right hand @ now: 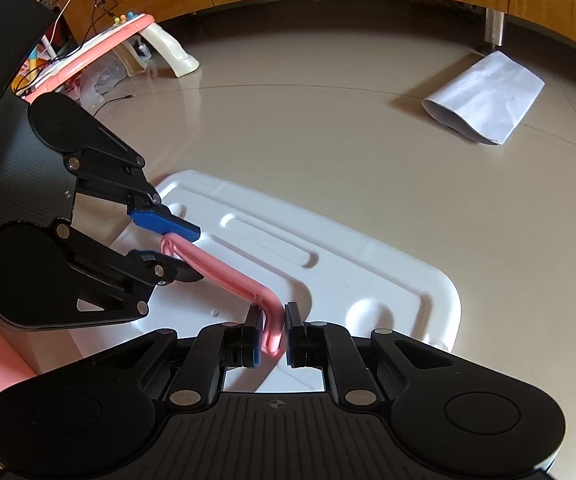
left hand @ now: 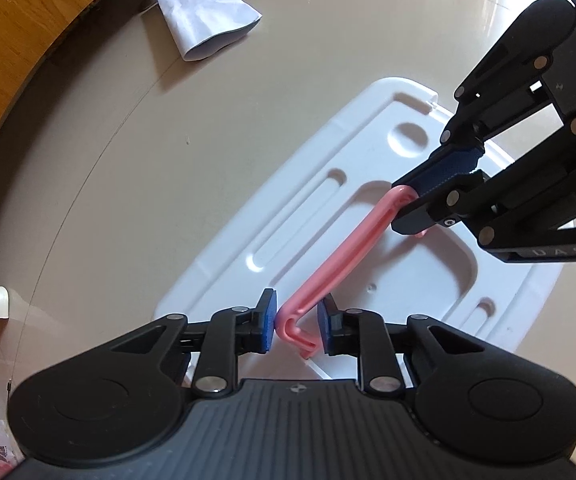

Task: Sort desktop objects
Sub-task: 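Close the left tool on the pink handle beside the right tool, then lift the white lid by its handle with both tools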

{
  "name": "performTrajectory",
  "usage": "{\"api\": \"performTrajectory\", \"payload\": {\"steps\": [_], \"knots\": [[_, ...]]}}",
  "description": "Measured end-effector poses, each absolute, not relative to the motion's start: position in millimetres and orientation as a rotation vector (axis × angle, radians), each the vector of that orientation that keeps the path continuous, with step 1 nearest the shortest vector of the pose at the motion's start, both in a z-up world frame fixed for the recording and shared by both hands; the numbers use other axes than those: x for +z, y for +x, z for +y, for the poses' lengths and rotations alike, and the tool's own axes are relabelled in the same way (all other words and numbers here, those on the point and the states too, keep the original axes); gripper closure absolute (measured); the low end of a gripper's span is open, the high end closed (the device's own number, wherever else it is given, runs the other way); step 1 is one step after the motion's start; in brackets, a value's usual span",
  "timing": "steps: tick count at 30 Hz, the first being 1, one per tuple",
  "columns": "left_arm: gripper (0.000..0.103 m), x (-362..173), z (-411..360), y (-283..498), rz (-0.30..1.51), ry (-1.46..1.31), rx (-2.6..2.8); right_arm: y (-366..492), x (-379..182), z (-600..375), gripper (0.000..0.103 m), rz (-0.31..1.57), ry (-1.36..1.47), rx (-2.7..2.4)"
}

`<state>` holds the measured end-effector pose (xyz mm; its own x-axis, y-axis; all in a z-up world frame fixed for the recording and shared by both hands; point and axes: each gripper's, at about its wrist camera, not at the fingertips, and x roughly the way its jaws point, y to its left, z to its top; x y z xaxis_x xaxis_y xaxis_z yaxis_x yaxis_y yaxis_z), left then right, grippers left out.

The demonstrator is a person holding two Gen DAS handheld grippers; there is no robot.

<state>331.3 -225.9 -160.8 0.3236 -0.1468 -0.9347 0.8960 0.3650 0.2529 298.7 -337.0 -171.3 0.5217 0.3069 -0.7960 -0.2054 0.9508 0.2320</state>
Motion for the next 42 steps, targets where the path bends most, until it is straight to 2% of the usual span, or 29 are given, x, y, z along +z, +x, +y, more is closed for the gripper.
{"api": "performTrajectory", "payload": {"steps": [11,24,42], "knots": [[0.083,-134,-224,331,0.979,0.922,-0.816,299,-144,-338,0.092,0.929,0.094,0.301],[0.084,-59,-201,322,0.93,0.891,-0.76,290,-71,-322,0.092,0.843,0.084,0.304],[0.084,64,-84,244,0.883,0.782,-0.539,239,62,-211,0.093,0.714,0.014,0.419]]}}
